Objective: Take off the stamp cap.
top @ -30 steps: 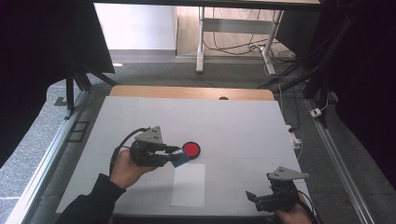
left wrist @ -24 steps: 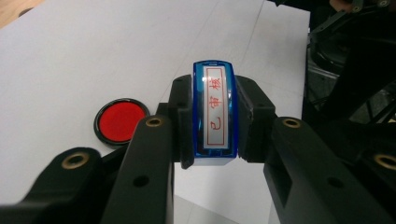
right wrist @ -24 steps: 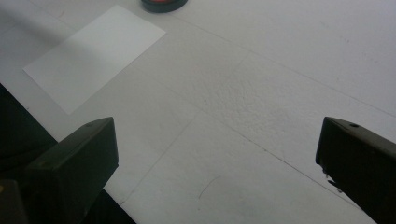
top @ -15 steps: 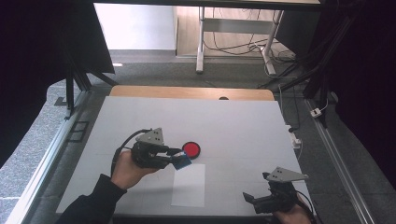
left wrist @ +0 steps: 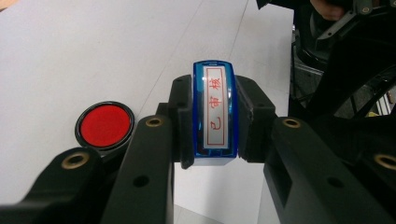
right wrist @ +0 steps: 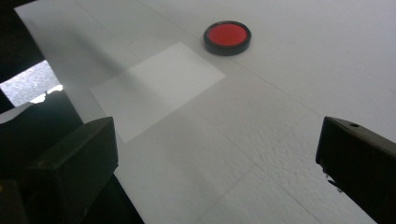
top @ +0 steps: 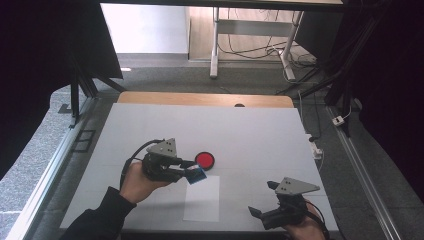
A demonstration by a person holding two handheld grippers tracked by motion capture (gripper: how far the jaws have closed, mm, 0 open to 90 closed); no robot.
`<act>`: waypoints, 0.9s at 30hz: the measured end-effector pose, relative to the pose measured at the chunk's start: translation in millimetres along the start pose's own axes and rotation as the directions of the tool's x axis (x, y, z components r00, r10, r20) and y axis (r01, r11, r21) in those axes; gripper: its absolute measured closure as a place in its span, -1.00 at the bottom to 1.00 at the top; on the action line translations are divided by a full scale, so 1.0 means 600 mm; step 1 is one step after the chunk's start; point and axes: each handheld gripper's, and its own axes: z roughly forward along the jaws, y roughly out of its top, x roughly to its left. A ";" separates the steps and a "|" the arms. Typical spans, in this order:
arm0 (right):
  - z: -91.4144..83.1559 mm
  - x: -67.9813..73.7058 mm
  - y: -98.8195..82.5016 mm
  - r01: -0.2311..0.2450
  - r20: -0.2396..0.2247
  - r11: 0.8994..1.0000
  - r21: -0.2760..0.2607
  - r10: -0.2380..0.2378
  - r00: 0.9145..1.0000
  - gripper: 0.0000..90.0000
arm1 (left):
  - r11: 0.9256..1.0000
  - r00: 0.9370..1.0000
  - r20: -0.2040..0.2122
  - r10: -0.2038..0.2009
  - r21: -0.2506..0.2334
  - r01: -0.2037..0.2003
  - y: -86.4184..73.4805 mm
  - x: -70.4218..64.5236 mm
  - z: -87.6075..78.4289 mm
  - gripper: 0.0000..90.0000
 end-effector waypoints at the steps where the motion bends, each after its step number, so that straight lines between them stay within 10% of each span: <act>1: 0.003 0.001 0.001 0.000 -0.013 1.000 -0.003 0.000 1.000 -1.00 | 1.000 1.000 0.000 -0.001 -0.002 0.001 0.000 0.000 0.000 0.57; 17: 0.045 0.028 0.026 0.027 -0.144 1.000 -0.016 -0.029 0.989 -1.00 | 1.000 1.000 0.026 -0.002 -0.014 0.003 -0.001 0.000 0.001 0.57; 27: 0.081 0.038 0.044 0.033 -0.149 0.999 -0.002 -0.033 0.988 -1.00 | 1.000 0.999 0.045 0.015 -0.015 -0.014 -0.001 0.000 0.001 0.57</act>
